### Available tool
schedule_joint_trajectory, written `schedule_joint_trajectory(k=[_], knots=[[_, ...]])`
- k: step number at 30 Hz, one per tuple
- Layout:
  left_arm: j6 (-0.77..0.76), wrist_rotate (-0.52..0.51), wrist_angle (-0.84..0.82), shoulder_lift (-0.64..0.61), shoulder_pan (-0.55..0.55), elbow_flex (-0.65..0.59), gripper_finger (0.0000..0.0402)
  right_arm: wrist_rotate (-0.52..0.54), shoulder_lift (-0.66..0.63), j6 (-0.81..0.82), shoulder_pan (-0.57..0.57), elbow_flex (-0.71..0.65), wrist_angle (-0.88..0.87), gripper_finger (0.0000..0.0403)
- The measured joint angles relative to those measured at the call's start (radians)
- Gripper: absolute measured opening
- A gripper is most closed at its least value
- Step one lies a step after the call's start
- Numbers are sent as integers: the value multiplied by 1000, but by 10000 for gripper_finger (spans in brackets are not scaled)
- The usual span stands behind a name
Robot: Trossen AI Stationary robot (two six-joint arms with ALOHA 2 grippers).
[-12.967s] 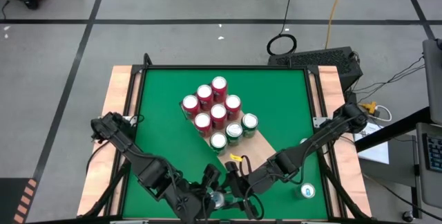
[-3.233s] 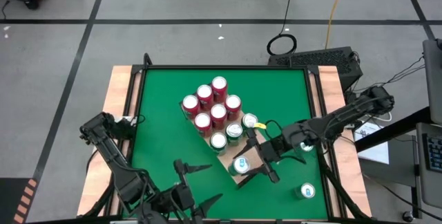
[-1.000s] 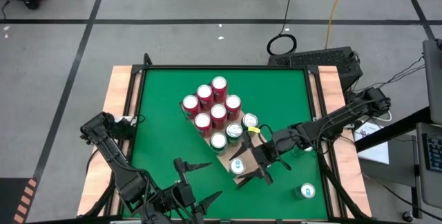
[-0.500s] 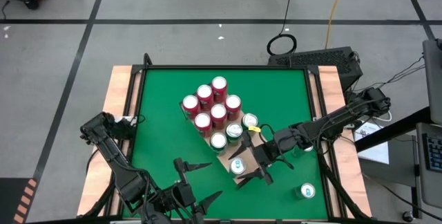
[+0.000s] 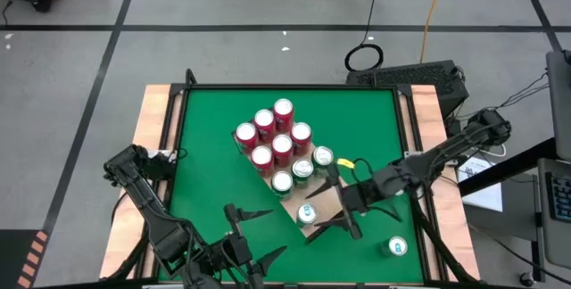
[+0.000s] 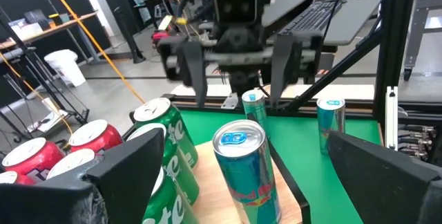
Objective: Place canned beverage on shelf
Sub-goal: Put the blue soda can on the shelf aligned with the other blue soda can
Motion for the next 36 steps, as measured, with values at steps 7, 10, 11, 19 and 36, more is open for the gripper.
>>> schedule_joint_trajectory(k=[7,10,11,19,36], knots=[[0,0,-1,0,0,0,400,40,-79,-17,67,0,-46,309],[0,1,-1,0,0,0,400,81,-111,-5,104,0,-85,309],[-1,3,-1,0,0,0,400,110,-123,9,122,0,-109,309],[-3,15,1,1,0,0,400,296,-164,291,281,149,-592,309],[-81,49,6,26,10,-1,400,191,-56,982,497,391,-1344,309]])
